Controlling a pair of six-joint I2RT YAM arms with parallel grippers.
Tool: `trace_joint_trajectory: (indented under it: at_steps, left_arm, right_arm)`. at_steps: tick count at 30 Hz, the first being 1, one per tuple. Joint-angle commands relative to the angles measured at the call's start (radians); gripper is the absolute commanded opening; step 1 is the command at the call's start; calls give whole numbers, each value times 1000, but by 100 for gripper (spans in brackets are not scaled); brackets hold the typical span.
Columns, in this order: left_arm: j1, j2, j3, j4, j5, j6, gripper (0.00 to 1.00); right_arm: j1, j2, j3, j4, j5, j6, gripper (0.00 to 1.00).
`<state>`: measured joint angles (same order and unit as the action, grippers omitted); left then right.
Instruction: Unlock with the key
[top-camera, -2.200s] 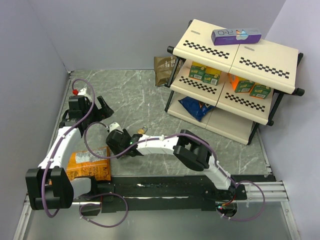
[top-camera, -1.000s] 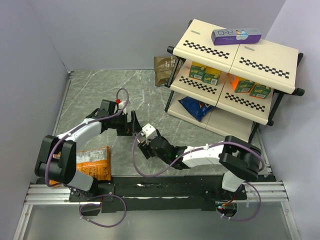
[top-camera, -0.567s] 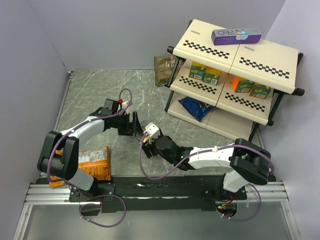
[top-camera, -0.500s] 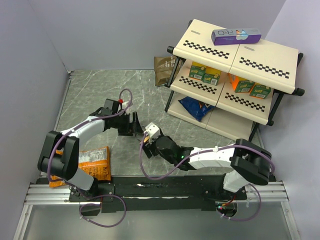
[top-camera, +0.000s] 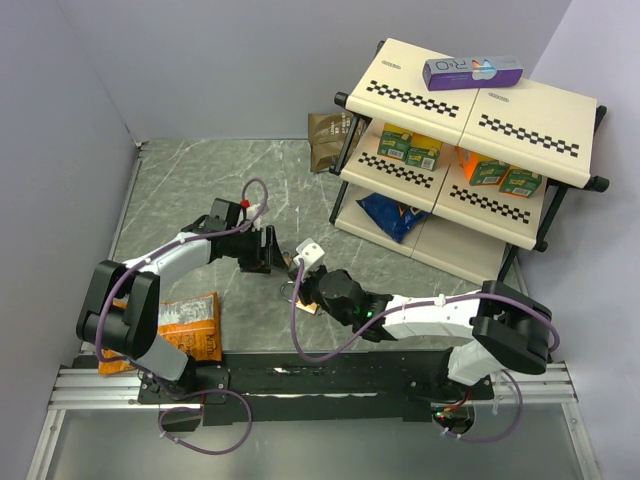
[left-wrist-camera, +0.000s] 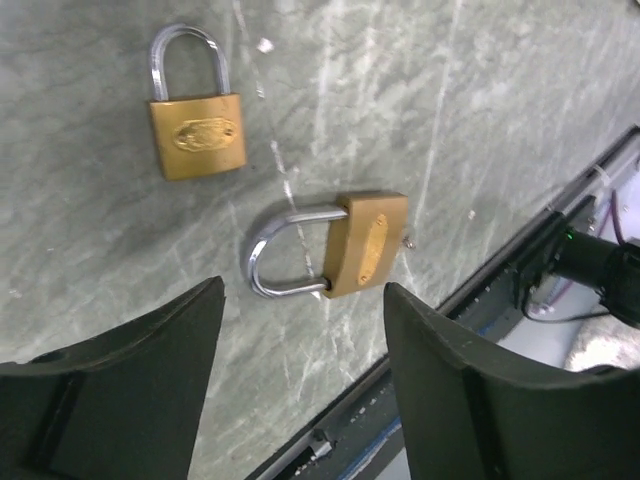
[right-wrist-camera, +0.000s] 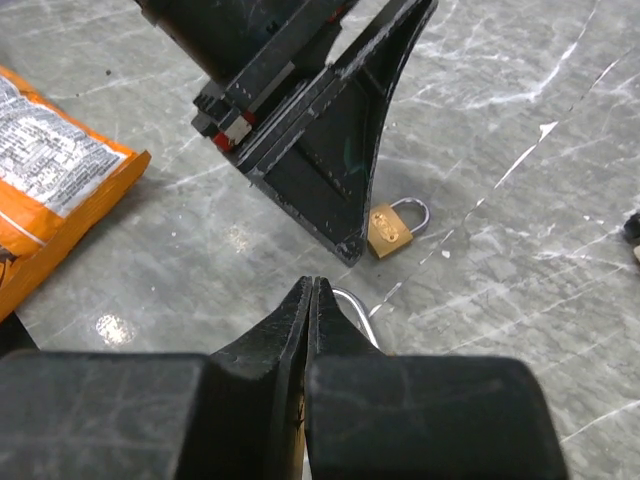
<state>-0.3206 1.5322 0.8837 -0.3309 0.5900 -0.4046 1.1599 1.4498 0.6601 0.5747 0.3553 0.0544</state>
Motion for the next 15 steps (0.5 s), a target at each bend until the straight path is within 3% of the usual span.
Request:
trace_joint_trajectory:
  at_steps: [1, 4, 6, 7, 9, 11, 15]
  left_arm:
    - [-3, -44, 26, -2, -103, 13, 74]
    - [-2, -87, 18, 1, -157, 4, 84]
    - [-3, -122, 2, 18, -180, 1, 85]
    - [-3, -130, -5, 20, -182, 3, 84]
    - [-15, -130, -8, -2, -209, 16, 82]
    - [-37, -97, 4, -37, -220, 39, 77]
    - [-83, -52, -6, -53, -145, 52, 70]
  right_arm:
    - [-6, 14, 32, -24, -39, 38, 0]
    - [-23, 23, 39, -93, -79, 82, 0]
    - [-60, 20, 24, -133, -101, 119, 7]
    - [-77, 12, 18, -147, -125, 137, 18]
    - [-153, 11, 13, -231, -234, 217, 25]
    - [-178, 3, -11, -243, -286, 255, 40]
    - [-195, 3, -72, -260, -351, 252, 55]
